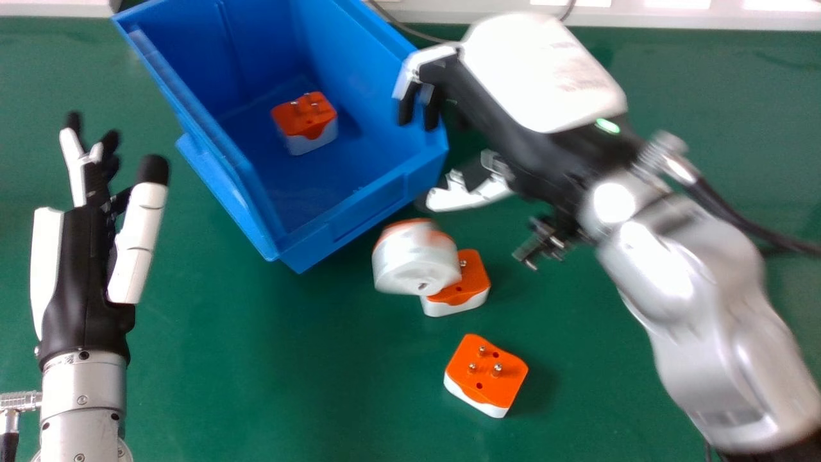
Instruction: Pick all objects and put in blue box
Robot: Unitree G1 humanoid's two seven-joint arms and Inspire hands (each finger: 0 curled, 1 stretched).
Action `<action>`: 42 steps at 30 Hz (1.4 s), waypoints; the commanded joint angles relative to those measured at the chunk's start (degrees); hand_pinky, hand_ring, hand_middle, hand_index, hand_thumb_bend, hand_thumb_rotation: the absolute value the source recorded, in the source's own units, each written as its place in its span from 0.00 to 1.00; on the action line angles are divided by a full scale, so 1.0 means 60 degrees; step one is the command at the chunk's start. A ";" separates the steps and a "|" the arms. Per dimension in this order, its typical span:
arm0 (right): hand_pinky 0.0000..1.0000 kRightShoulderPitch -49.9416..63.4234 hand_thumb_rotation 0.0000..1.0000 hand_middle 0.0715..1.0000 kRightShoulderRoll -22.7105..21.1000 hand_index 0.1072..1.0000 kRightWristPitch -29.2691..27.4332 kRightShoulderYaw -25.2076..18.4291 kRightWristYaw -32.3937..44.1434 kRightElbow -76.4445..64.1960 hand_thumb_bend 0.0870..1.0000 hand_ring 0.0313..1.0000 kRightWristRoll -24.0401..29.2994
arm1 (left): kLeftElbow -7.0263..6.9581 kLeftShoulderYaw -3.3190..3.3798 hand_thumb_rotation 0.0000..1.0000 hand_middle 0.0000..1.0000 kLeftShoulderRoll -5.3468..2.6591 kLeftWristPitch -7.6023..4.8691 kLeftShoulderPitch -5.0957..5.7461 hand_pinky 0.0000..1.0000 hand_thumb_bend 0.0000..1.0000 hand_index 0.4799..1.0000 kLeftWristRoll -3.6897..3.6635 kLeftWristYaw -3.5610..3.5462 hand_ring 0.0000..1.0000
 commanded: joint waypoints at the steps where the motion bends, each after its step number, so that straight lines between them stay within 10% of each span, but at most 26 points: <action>1: 0.32 -0.1053 0.00 0.46 0.0441 0.50 0.0053 0.0165 -0.0434 0.0781 0.44 0.42 -0.0061 | -0.0094 0.0005 1.00 0.98 0.0017 -0.0207 0.0000 0.90 0.74 0.95 0.0103 0.0114 0.97; 12: 0.29 -0.2193 0.00 0.50 0.0975 0.50 0.0247 0.0466 -0.1405 0.2511 0.43 0.41 -0.0021 | -0.0120 -0.0005 1.00 0.98 0.0026 -0.0275 0.0132 0.90 0.76 0.94 0.0157 0.0205 0.97; 28: 0.32 -0.1640 0.00 0.51 0.0777 0.48 0.0513 0.0478 -0.1560 0.2003 0.44 0.43 0.0130 | -0.0100 0.0097 1.00 0.98 0.0097 -0.0218 0.0119 0.90 0.75 0.93 -0.0115 -0.0065 0.97; 42: 0.32 0.1179 0.00 0.45 0.0951 0.49 0.1433 0.0044 -0.2050 -0.1240 0.44 0.39 -0.0020 | -0.0148 0.0042 1.00 0.98 0.0016 -0.0318 0.0266 0.91 0.73 0.93 -0.0132 -0.0058 0.97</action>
